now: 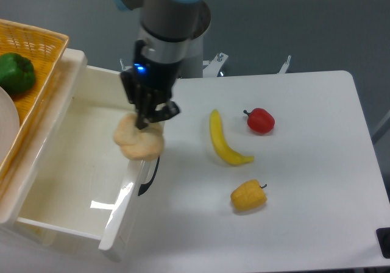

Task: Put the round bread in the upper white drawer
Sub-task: 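Lower the bread roll into the drawer and open the gripper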

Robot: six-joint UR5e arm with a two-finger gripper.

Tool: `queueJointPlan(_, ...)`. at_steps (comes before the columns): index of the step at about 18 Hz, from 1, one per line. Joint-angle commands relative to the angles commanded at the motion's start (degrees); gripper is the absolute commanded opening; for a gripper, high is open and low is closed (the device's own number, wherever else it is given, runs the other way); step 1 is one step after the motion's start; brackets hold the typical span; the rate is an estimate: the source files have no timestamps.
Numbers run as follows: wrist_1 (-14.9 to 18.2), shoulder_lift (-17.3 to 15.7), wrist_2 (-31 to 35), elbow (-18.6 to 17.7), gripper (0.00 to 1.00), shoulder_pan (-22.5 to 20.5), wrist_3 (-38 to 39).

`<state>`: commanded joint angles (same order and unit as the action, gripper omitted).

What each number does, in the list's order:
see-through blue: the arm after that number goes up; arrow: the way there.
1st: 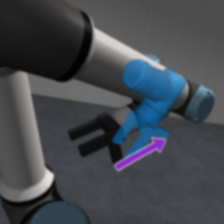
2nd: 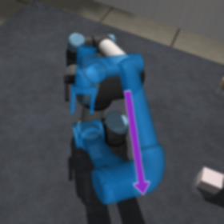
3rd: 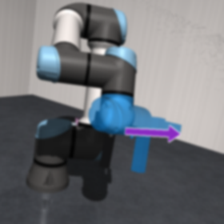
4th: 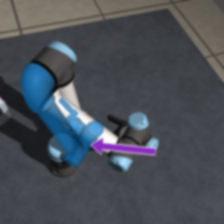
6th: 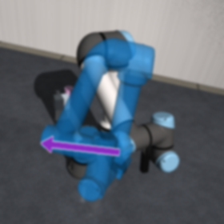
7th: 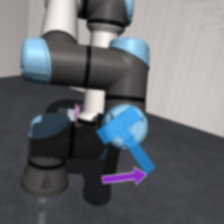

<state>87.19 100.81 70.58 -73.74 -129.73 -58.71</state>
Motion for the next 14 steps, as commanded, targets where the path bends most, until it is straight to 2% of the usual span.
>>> queueJointPlan(4, -2.8, 0.1, 1.2, -2.6, 0.02, 2.6, 0.4)
queueJointPlan(5, -4.1, 0.3, 1.2, -3.2, 0.20, 3.3, 0.5)
queueJointPlan(8, -9.2, 0.4, 1.1, -5.0, 0.39, 4.9, 2.0)
queueJointPlan(9, -10.6, 0.5, 1.1, -5.1, 0.52, 5.4, 2.1)
queueJointPlan(11, -12.6, 0.8, 1.4, -5.0, 1.00, 6.4, 2.4)
queueJointPlan(14, -13.0, 0.6, 1.4, -5.0, 1.00, 6.7, 6.6)
